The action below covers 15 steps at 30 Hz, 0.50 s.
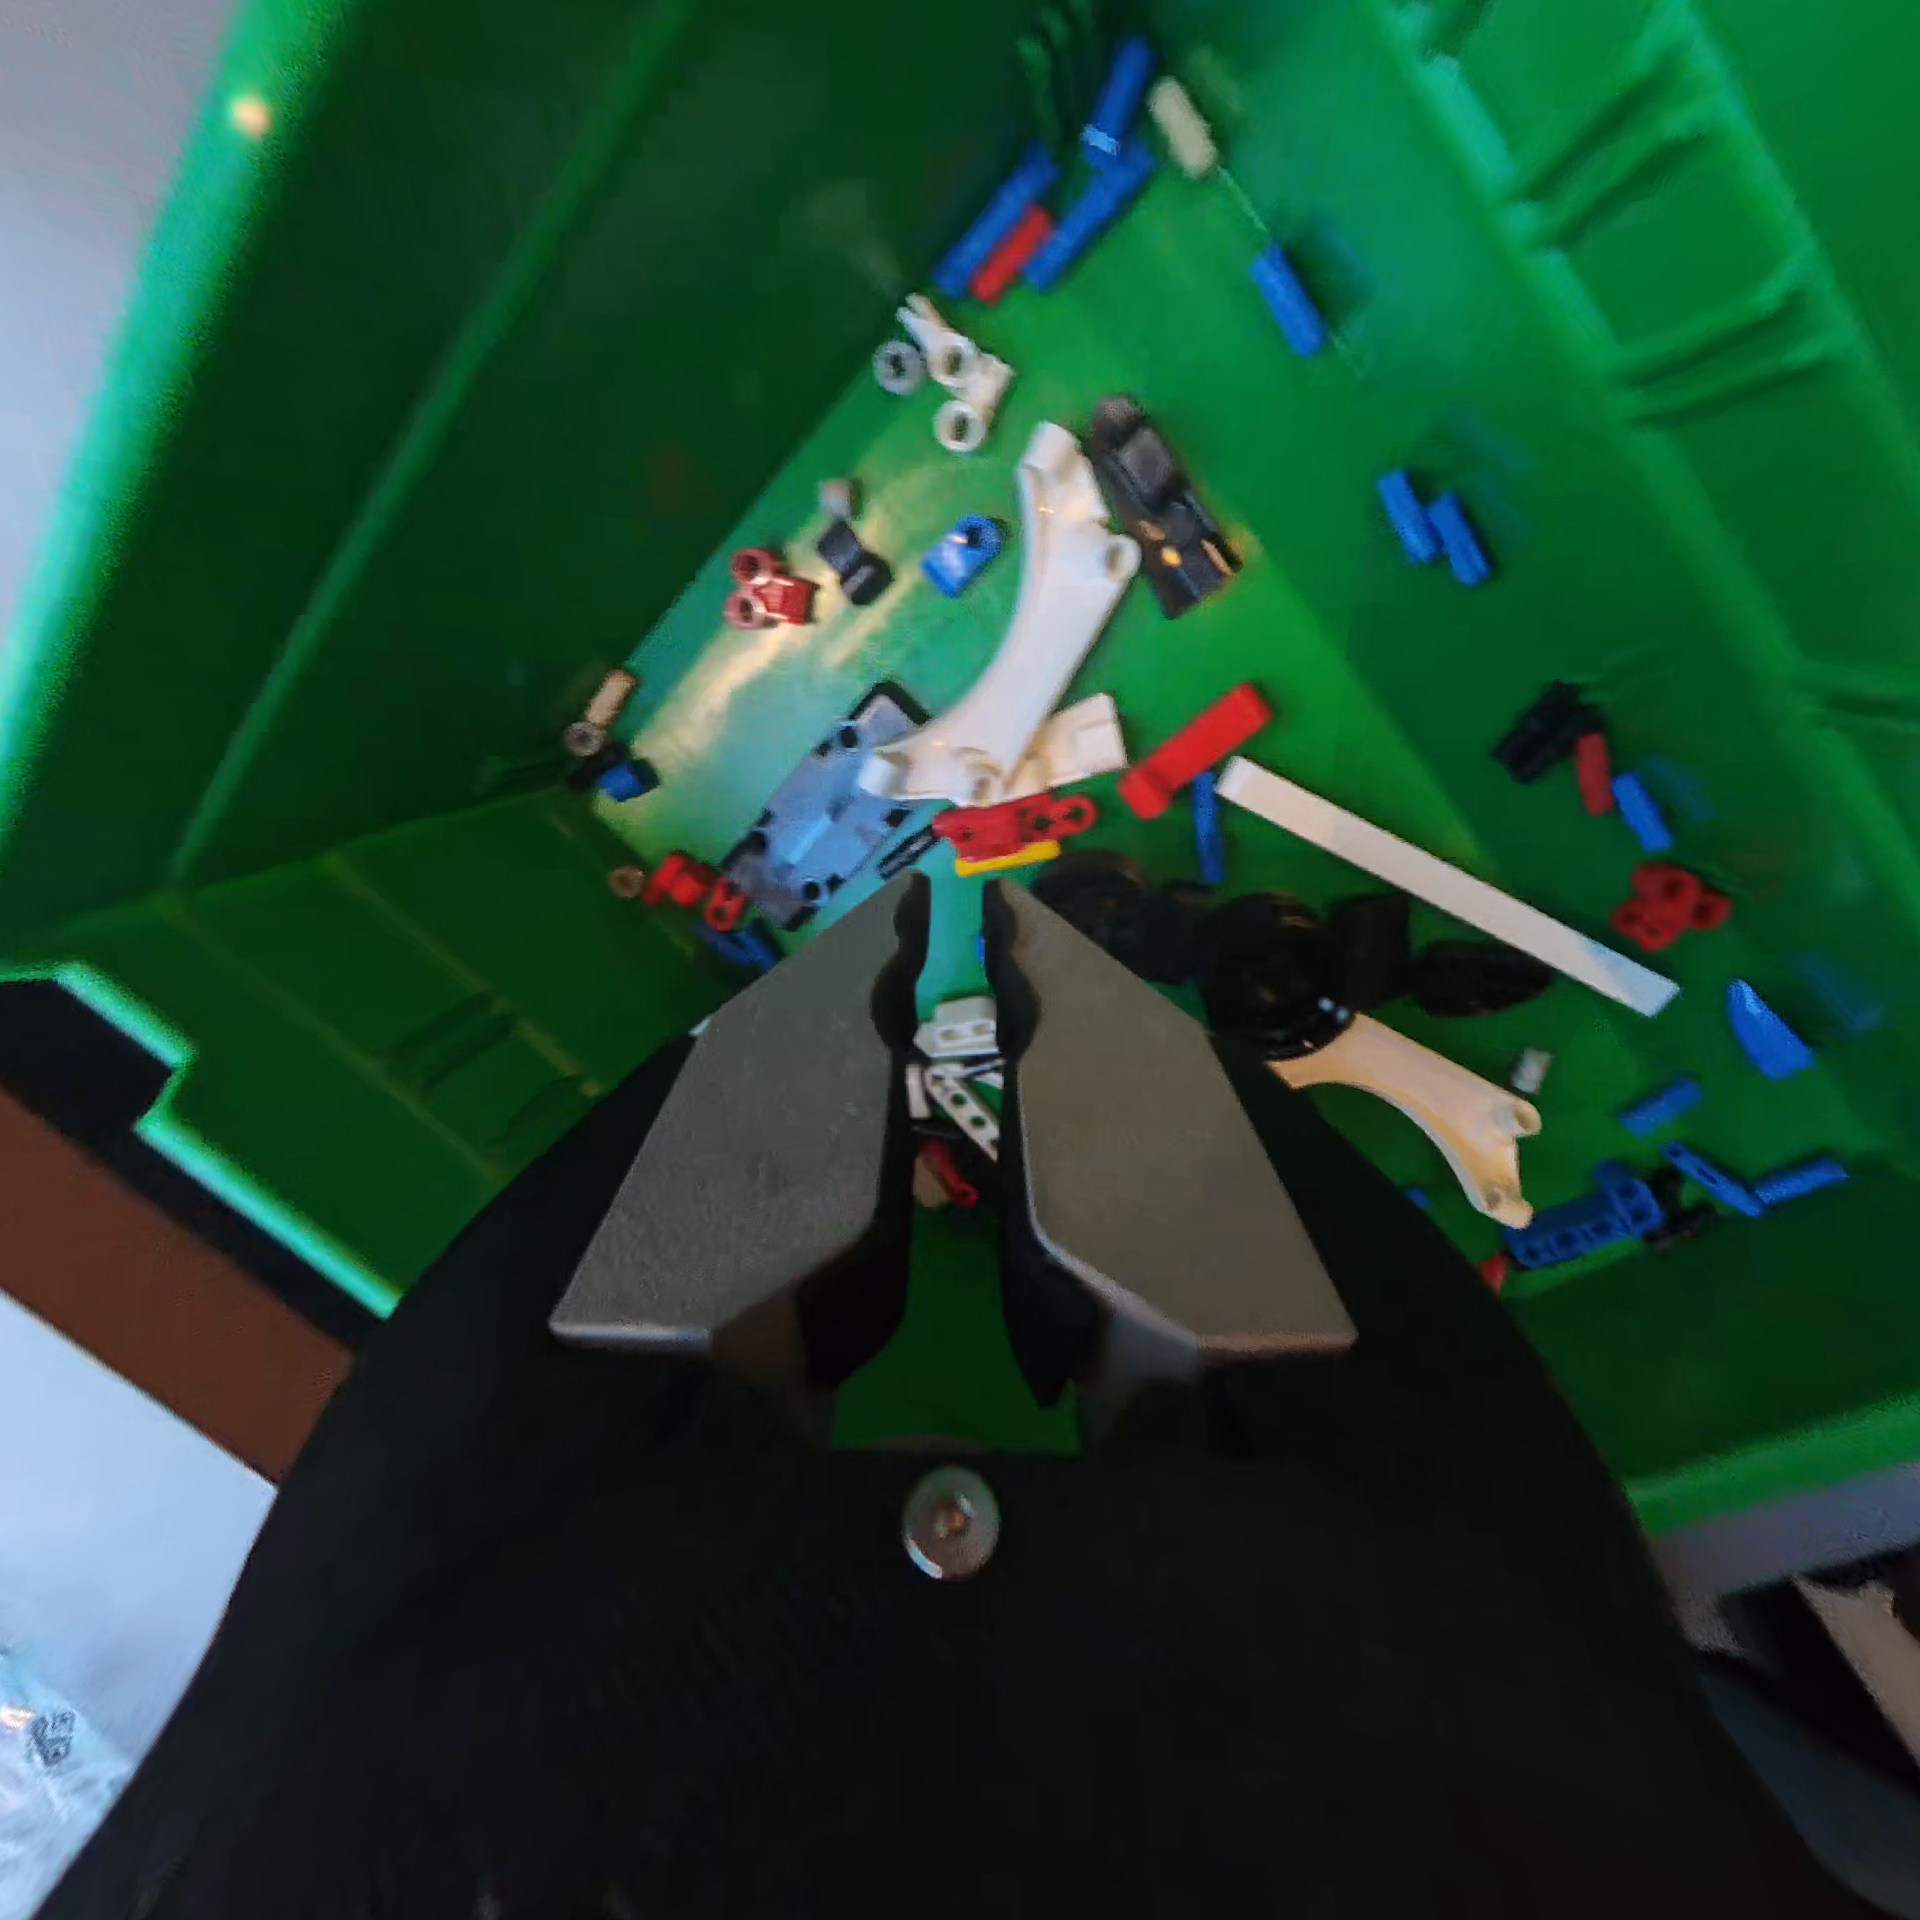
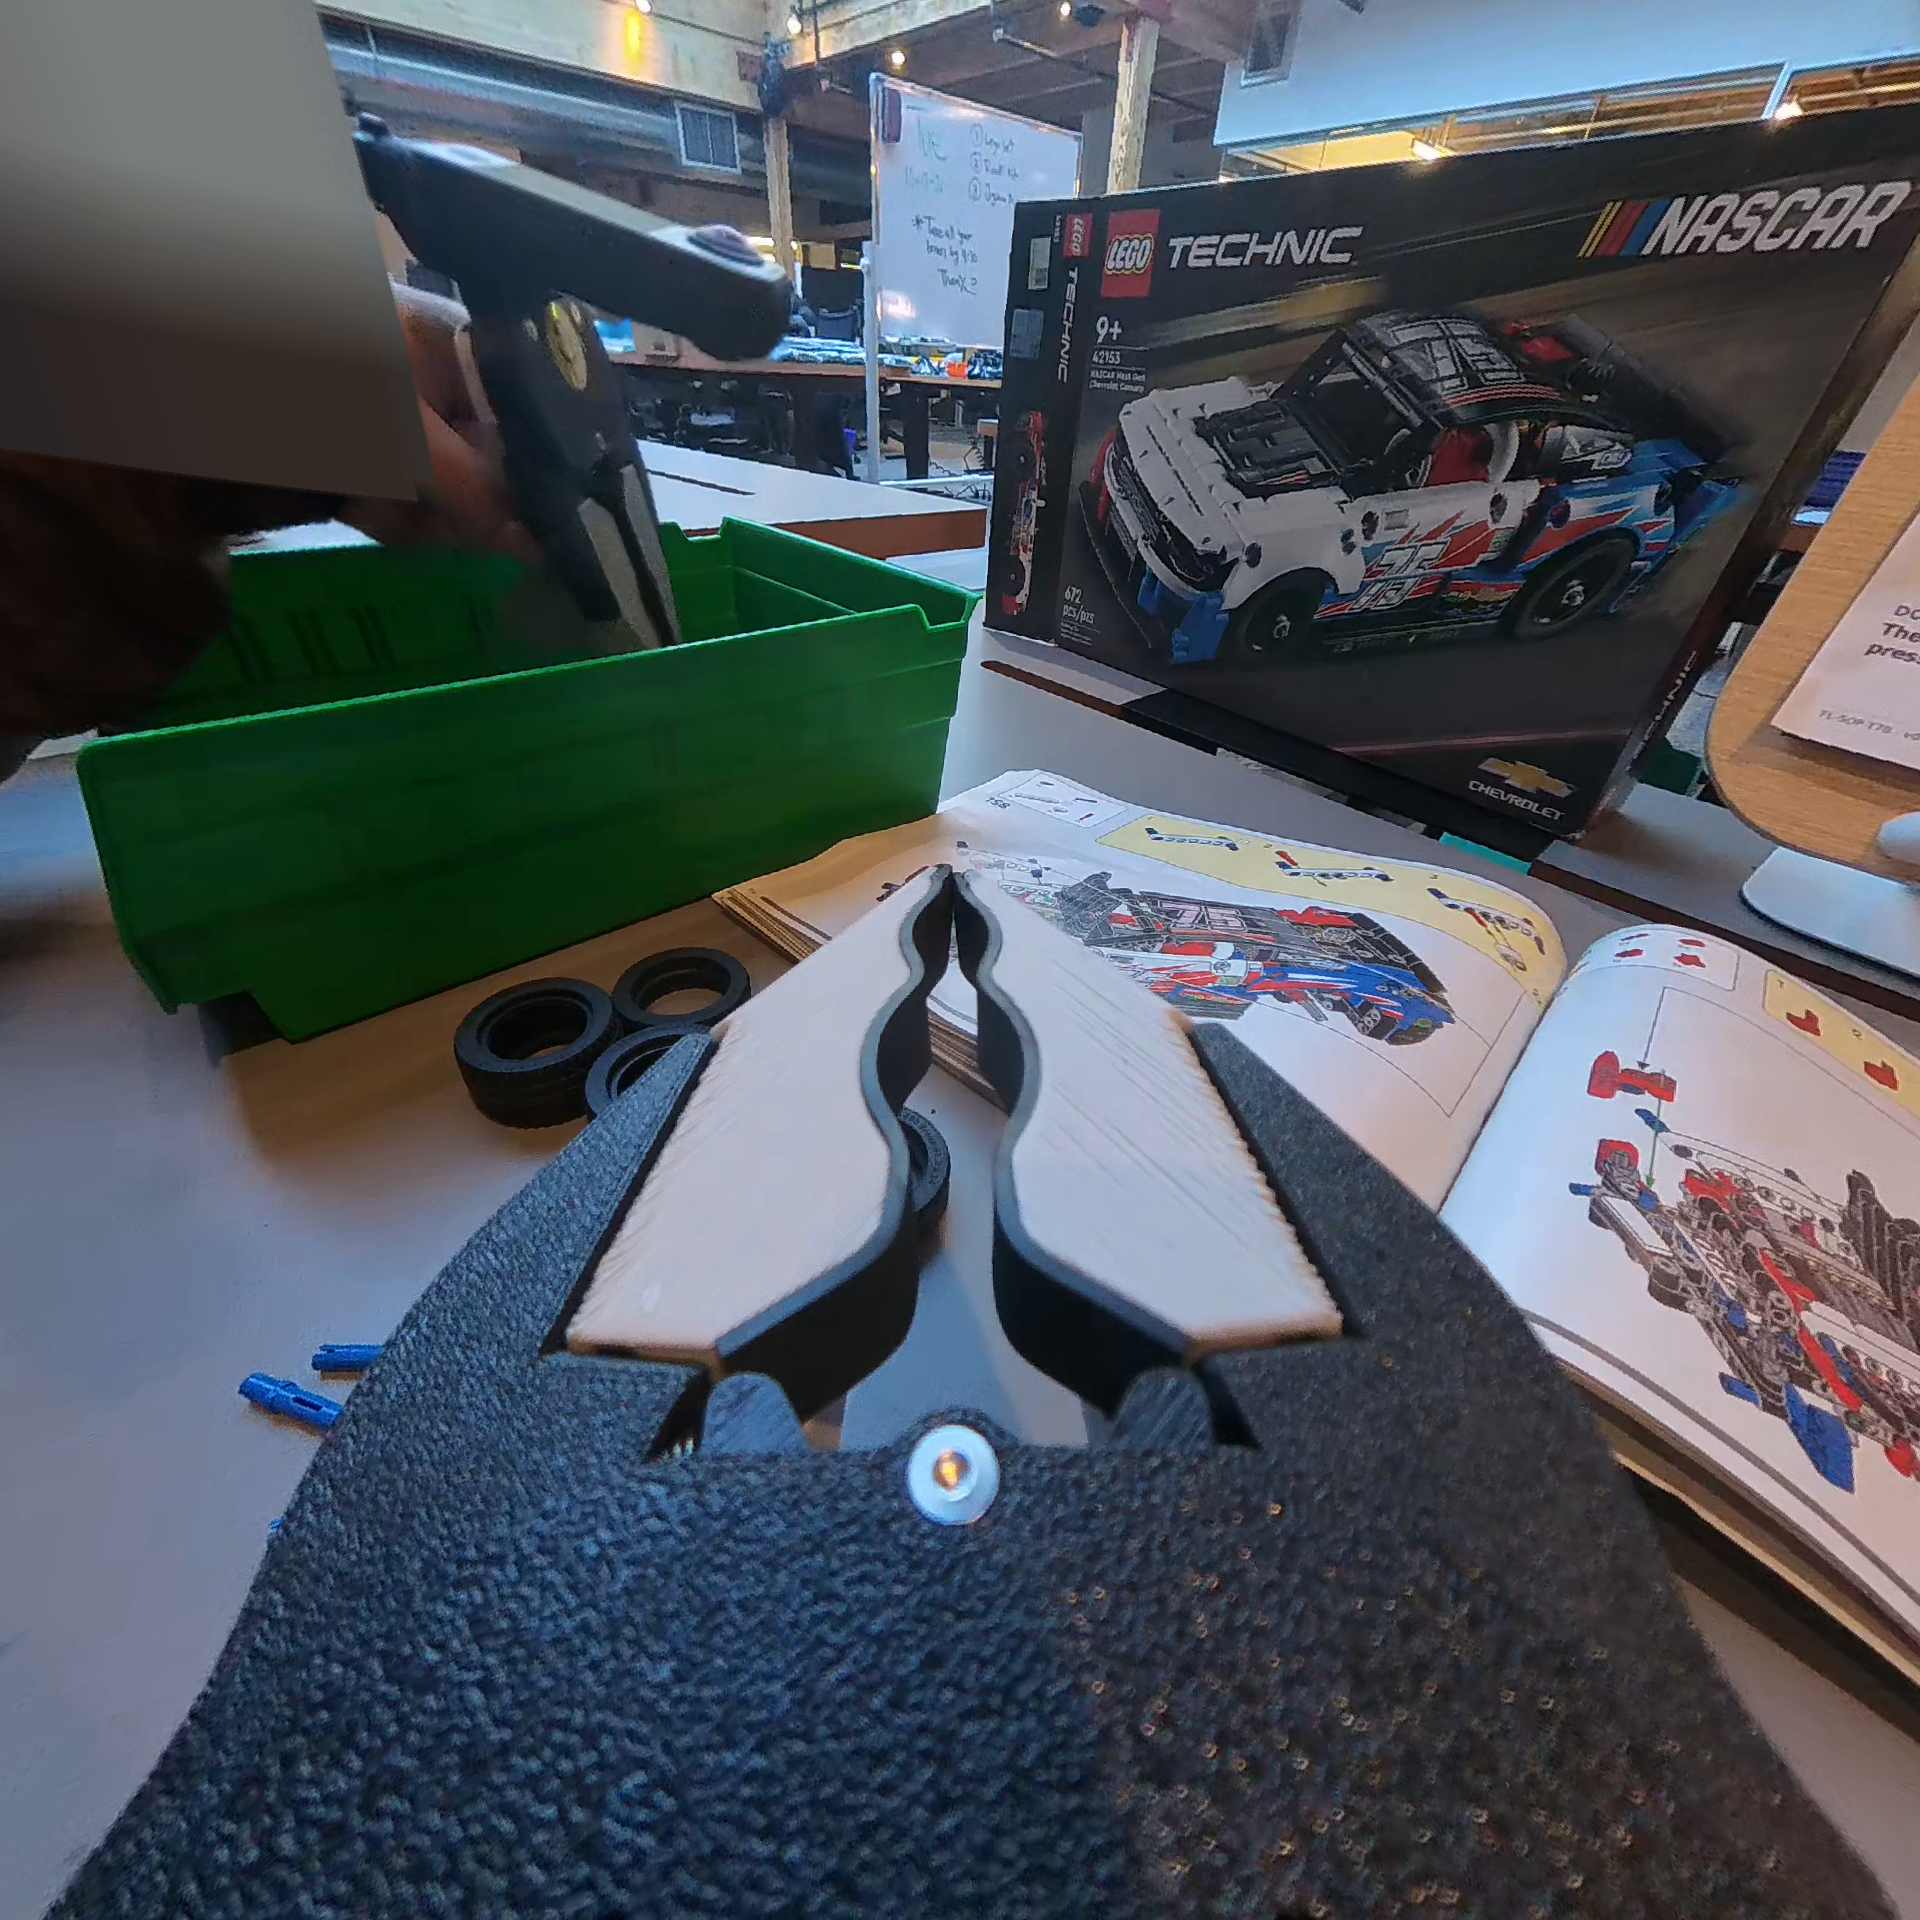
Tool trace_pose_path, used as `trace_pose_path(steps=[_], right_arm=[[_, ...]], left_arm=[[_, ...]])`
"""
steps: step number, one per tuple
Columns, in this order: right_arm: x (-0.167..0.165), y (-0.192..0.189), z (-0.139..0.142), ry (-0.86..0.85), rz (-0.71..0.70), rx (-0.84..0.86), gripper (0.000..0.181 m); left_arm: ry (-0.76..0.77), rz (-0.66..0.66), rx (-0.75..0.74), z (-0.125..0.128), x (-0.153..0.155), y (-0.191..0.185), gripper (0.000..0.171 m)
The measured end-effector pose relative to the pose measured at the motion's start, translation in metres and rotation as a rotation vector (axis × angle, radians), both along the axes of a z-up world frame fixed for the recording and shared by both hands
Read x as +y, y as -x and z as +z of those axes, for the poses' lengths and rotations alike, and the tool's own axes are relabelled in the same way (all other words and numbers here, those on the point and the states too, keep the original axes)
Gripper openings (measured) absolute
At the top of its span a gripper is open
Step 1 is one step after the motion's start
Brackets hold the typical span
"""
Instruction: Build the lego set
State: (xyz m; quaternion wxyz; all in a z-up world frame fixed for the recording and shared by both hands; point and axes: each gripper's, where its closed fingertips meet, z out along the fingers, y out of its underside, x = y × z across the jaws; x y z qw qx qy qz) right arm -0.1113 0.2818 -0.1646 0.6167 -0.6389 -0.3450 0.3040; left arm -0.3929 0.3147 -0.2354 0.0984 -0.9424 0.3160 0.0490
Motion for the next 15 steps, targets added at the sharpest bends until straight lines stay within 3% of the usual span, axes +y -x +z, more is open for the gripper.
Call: trace_pose_path(steps=[5, 10, 15], right_arm=[[0.0, 0.0, 0.0, 0.001, 0.0, -0.002, 0.0], [0.0, 0.0, 0.0, 0.0, -0.001, -0.001, 0.0], [0.0, 0.0, 0.0, 0.002, 0.001, 0.001, 0.0]], left_arm=[[-0.015, 0.016, 0.035, -0.008, 0.009, 0.005, 0.014], [0.033, -0.02, 0.046, -0.023, 0.006, -0.001, 0.002], [0.149, -0.026, 0.054, -0.03, -0.018, 0.009, 0.0]])
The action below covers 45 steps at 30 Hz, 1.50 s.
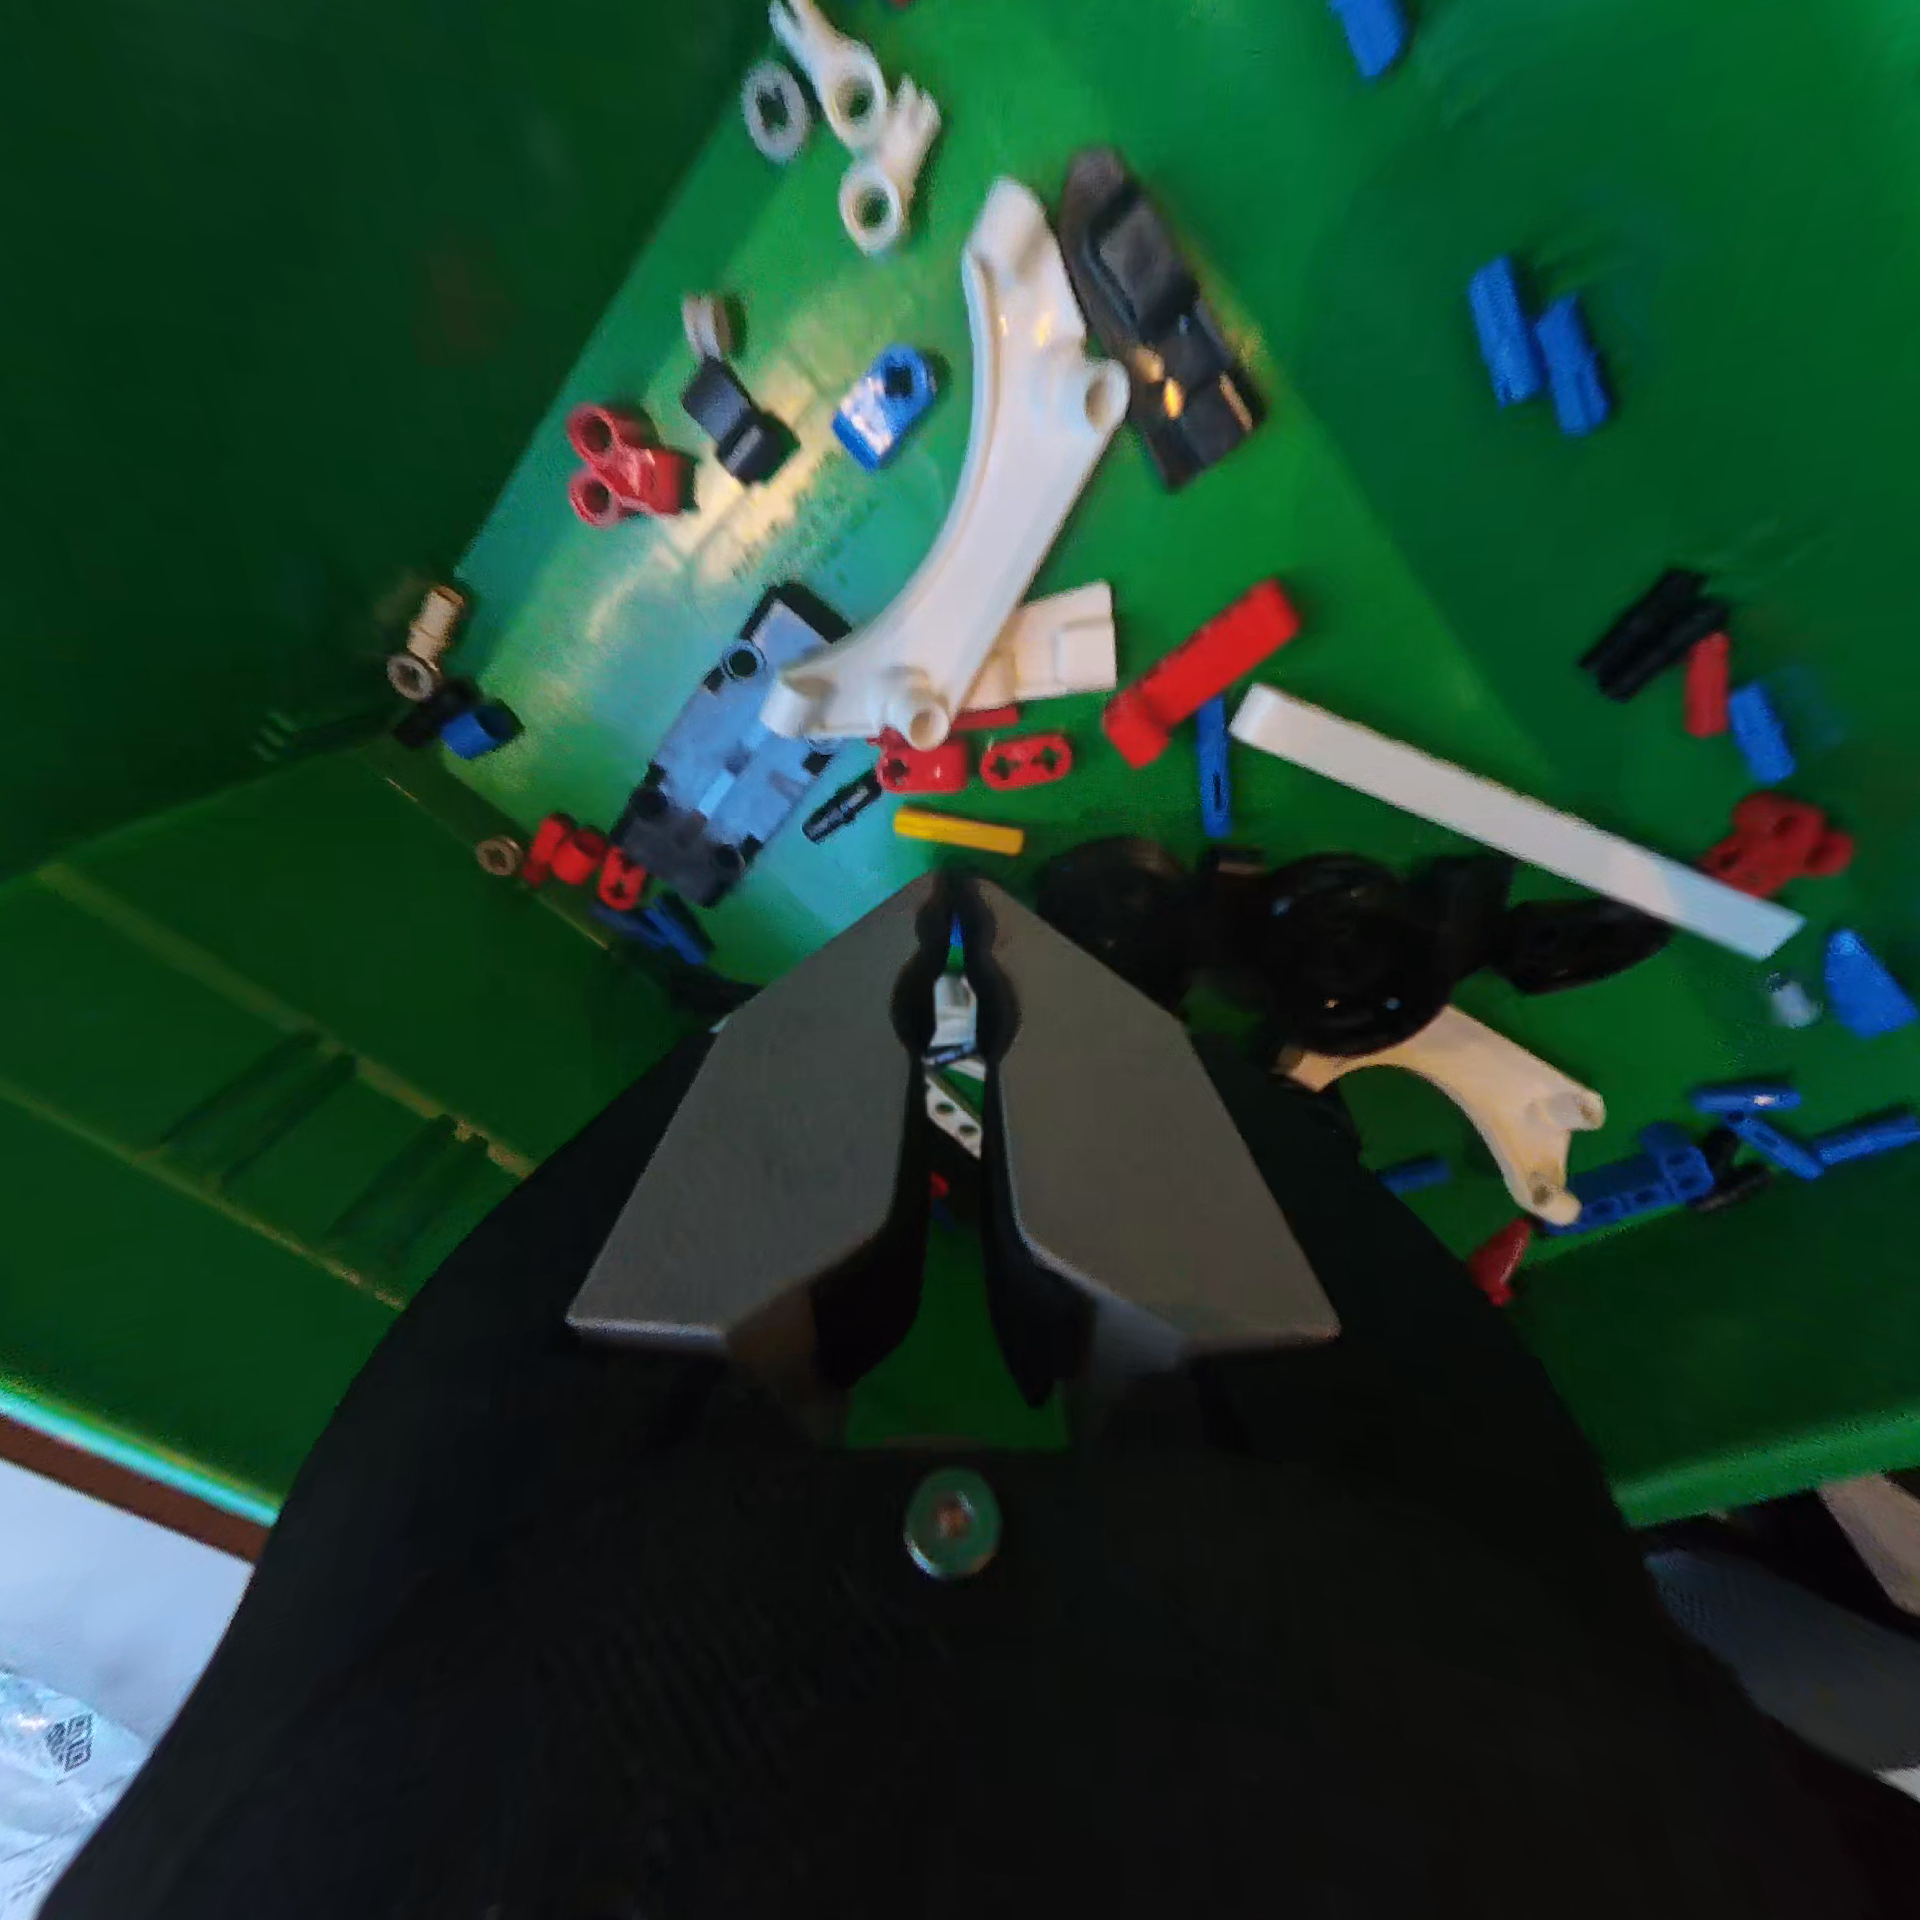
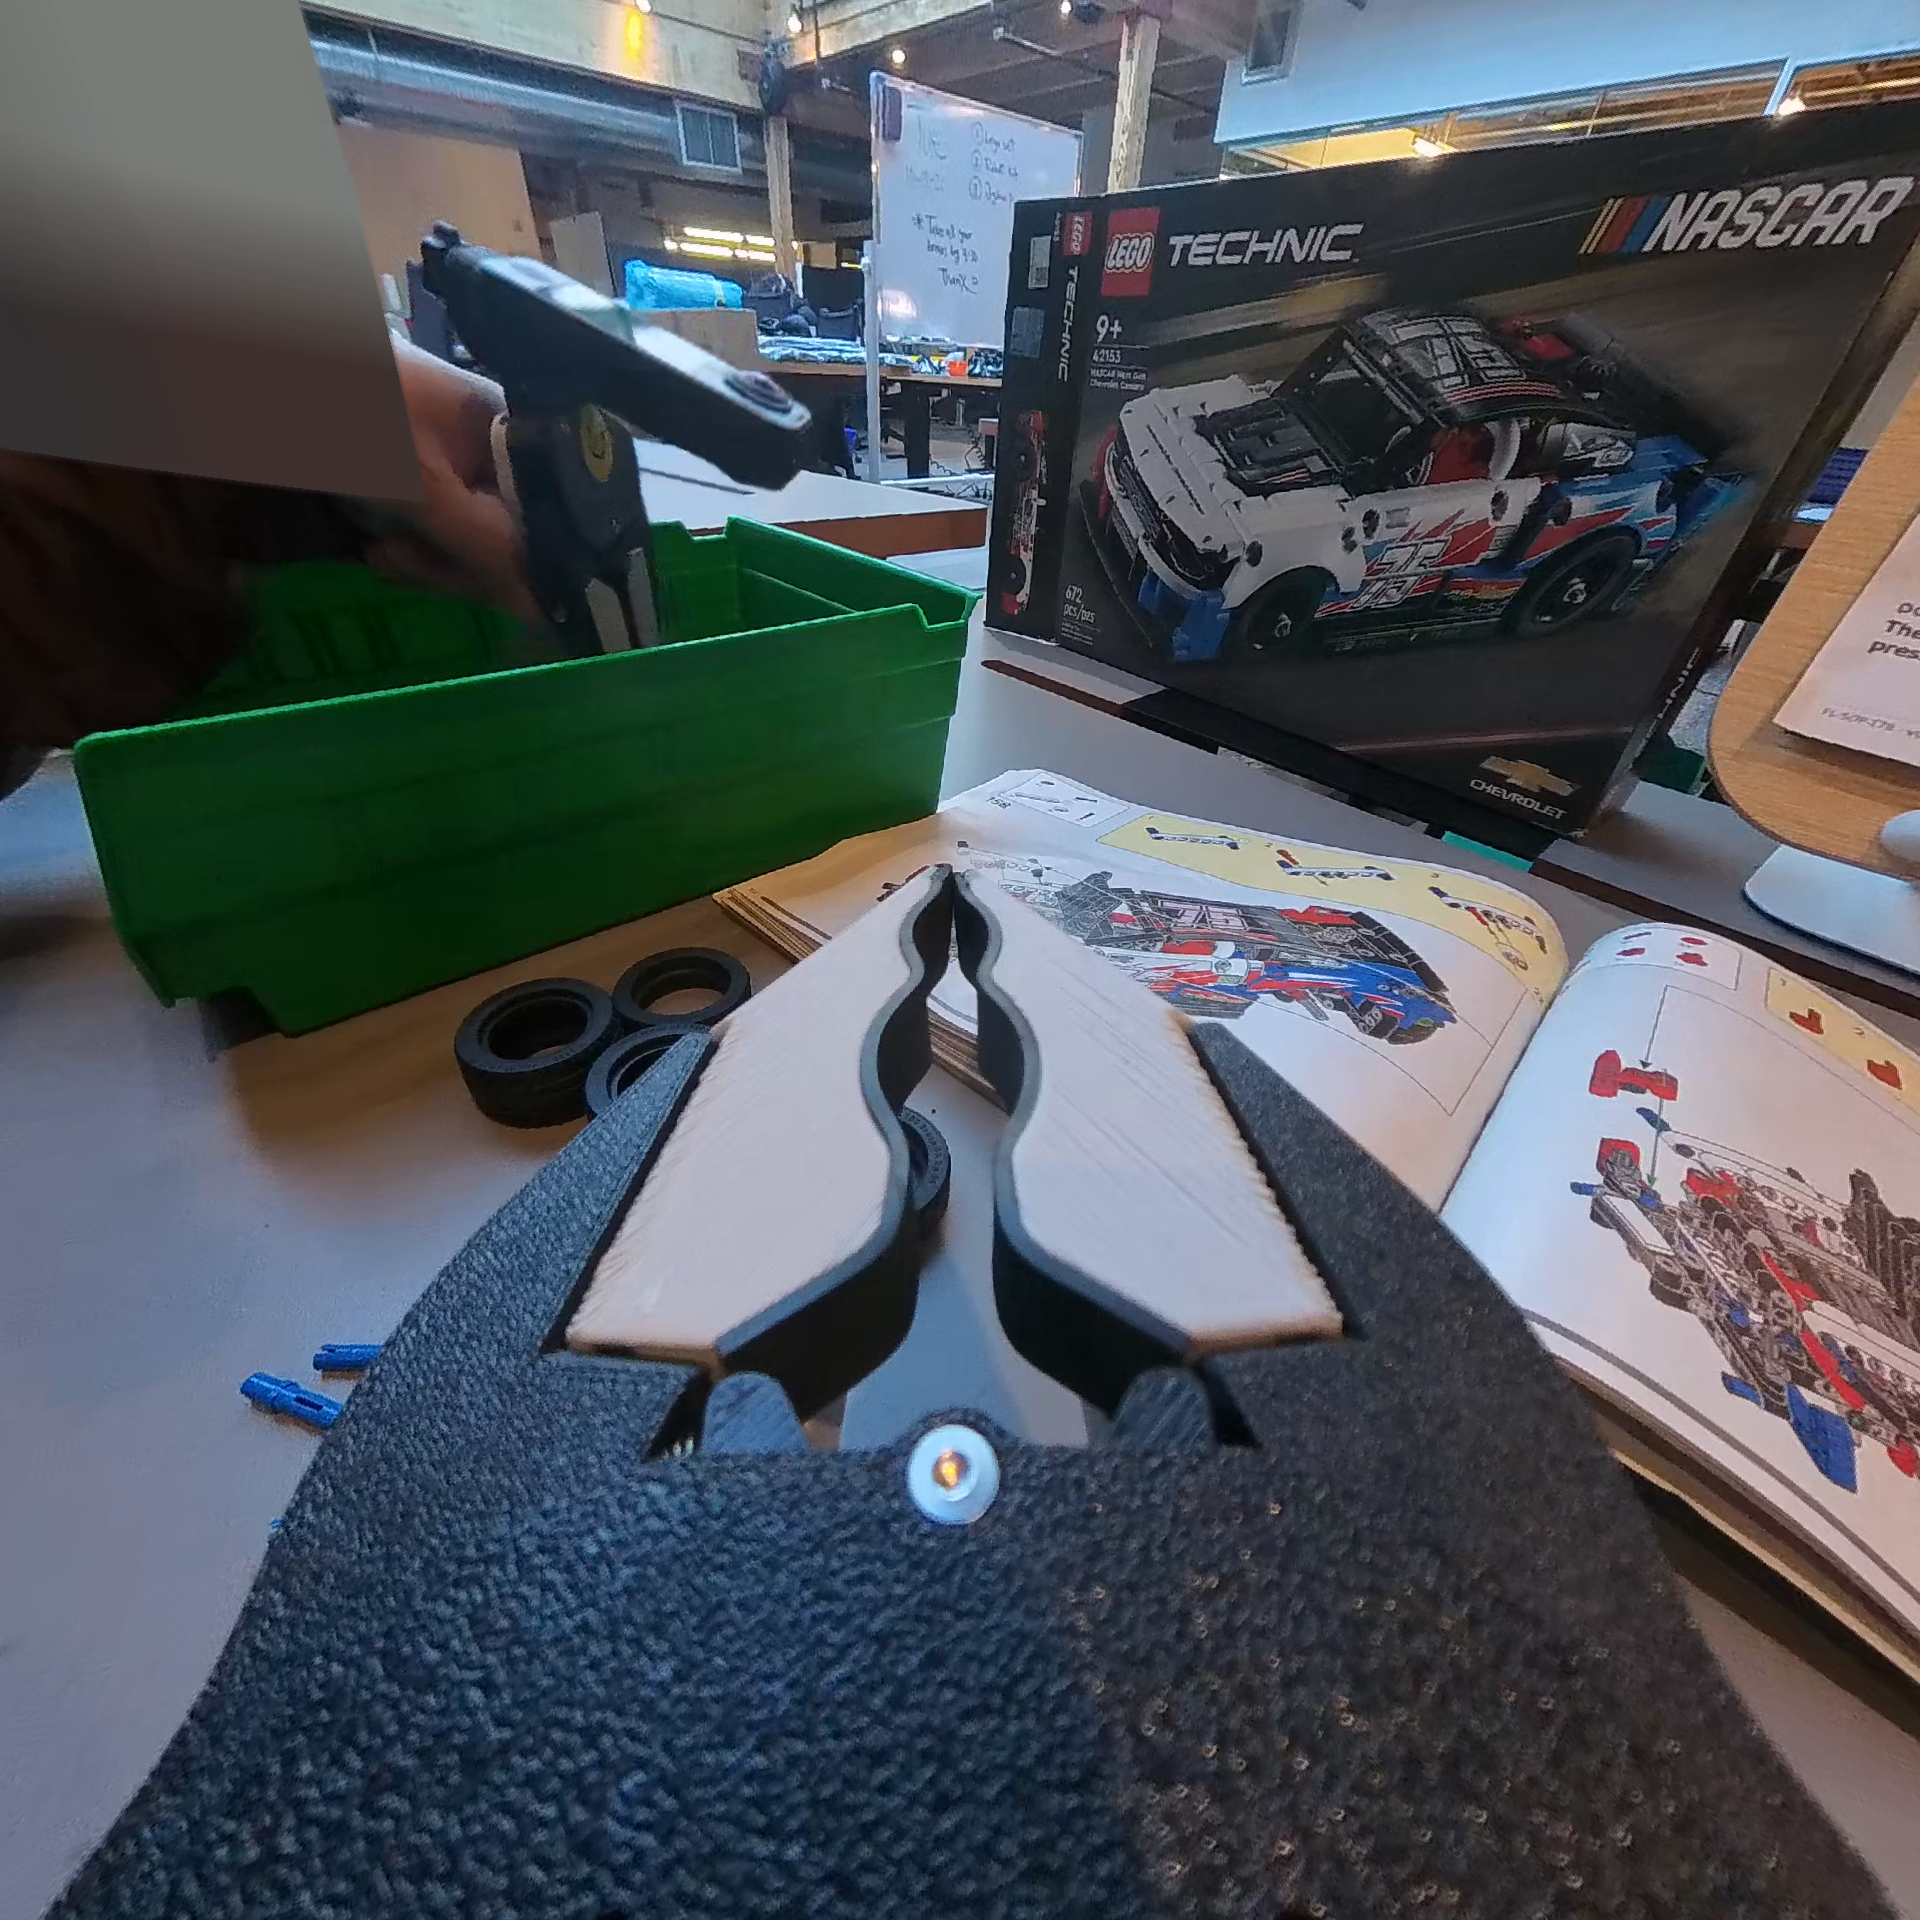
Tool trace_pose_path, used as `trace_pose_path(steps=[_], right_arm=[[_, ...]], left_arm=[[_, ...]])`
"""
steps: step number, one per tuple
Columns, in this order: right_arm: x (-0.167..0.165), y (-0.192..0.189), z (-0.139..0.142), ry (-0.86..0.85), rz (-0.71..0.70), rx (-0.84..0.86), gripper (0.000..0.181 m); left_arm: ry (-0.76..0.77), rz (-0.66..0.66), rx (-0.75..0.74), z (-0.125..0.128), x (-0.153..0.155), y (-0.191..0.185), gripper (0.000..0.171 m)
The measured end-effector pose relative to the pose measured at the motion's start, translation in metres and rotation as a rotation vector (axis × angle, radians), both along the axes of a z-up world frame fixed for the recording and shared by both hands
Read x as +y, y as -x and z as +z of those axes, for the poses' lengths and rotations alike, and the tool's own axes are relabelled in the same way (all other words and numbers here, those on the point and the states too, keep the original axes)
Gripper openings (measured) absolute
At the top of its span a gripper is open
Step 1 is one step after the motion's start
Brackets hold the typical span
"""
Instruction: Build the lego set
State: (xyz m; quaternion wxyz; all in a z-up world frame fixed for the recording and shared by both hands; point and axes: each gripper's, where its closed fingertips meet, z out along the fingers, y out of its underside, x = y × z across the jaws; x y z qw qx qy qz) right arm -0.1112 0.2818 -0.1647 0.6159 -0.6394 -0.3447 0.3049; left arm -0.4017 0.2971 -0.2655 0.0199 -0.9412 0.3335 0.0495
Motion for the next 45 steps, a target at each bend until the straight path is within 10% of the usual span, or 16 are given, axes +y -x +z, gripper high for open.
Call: trace_pose_path(steps=[8, 45], right_arm=[[0.0, 0.0, 0.0, 0.004, 0.001, 0.005, 0.0], [-0.001, 0.0, 0.001, -0.002, 0.006, 0.006, 0.0]], left_arm=[[-0.167, 0.05, -0.126, 0.024, 0.031, -0.013, 0.004], [-0.016, 0.032, -0.17, 0.001, 0.011, -0.012, 0.016]])
